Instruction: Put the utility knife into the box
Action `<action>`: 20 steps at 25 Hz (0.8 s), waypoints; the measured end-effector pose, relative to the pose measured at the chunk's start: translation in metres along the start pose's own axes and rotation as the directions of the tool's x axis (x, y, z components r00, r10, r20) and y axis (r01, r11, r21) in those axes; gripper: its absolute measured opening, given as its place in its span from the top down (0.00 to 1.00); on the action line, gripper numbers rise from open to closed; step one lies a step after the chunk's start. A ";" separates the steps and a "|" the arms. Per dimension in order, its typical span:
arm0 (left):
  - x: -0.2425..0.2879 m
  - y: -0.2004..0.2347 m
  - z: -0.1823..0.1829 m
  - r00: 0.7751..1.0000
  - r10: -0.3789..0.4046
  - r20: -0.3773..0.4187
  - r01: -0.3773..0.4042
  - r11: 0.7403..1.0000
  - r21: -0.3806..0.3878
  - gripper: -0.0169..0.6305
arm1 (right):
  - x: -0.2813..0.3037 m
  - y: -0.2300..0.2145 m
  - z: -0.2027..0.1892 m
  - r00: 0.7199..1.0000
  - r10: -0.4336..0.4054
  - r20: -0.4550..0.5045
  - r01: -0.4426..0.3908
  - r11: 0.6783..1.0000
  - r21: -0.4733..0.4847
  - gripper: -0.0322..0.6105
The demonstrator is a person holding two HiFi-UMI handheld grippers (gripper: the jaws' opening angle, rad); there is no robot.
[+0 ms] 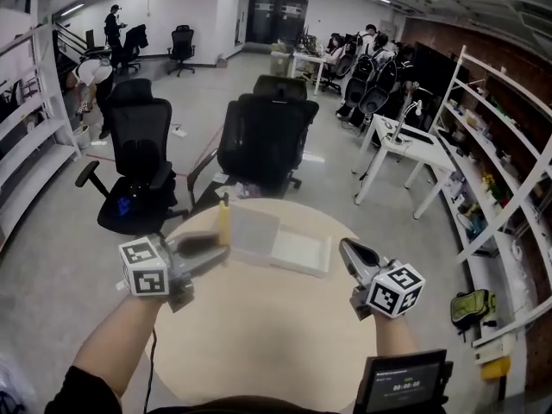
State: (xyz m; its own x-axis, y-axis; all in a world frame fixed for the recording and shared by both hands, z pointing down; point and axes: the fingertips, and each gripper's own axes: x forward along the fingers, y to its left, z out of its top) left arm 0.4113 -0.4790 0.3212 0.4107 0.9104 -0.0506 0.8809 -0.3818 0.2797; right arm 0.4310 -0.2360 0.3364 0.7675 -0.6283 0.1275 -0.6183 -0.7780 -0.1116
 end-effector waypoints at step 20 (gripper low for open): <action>0.234 0.177 -0.151 0.903 -0.139 -0.407 0.181 0.981 0.067 0.81 | 0.109 -0.187 -0.123 0.994 -0.064 -0.084 0.069 0.995 0.066 0.93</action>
State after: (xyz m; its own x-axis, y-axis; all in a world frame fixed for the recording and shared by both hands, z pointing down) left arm 0.6281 -0.3092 0.5038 0.1529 0.9397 0.3059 0.9544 -0.2207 0.2010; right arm 0.6091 -0.1598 0.4919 0.7883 -0.5757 0.2169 -0.5510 -0.8175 -0.1675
